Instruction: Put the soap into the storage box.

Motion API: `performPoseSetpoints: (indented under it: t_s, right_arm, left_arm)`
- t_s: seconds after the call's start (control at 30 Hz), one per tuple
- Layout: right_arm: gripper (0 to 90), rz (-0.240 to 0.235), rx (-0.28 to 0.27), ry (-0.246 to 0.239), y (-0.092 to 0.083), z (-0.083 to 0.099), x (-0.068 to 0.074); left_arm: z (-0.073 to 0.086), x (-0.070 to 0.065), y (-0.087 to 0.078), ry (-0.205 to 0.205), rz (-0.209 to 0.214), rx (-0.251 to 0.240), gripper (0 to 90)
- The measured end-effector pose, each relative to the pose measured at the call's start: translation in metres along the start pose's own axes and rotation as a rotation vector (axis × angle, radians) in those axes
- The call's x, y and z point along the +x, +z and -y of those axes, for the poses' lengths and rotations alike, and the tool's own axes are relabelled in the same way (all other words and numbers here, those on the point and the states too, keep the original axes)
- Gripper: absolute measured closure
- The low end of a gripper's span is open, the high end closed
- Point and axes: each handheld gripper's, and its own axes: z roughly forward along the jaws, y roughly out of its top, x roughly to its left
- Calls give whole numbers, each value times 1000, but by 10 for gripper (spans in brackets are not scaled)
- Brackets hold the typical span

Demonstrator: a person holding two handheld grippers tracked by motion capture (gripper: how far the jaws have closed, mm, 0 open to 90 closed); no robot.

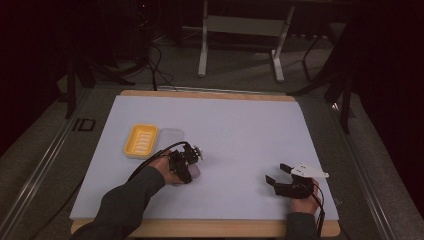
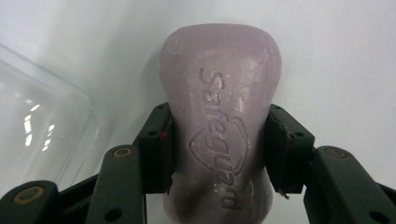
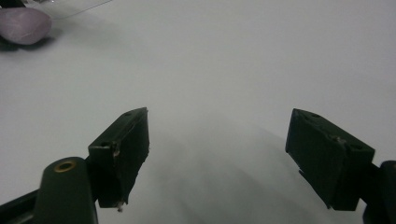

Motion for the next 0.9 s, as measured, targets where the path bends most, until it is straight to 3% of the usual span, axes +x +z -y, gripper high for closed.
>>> performPoseSetpoints:
  t_s: [0.63,0.9]
  right_arm:
    - [212,0,0,1,0,0,0]
    - [212,0,0,0,0,0,0]
  left_arm:
    - [15,19,-19,-122,-5,-93,500]
    - [20,26,-23,-158,-1,-111,500]
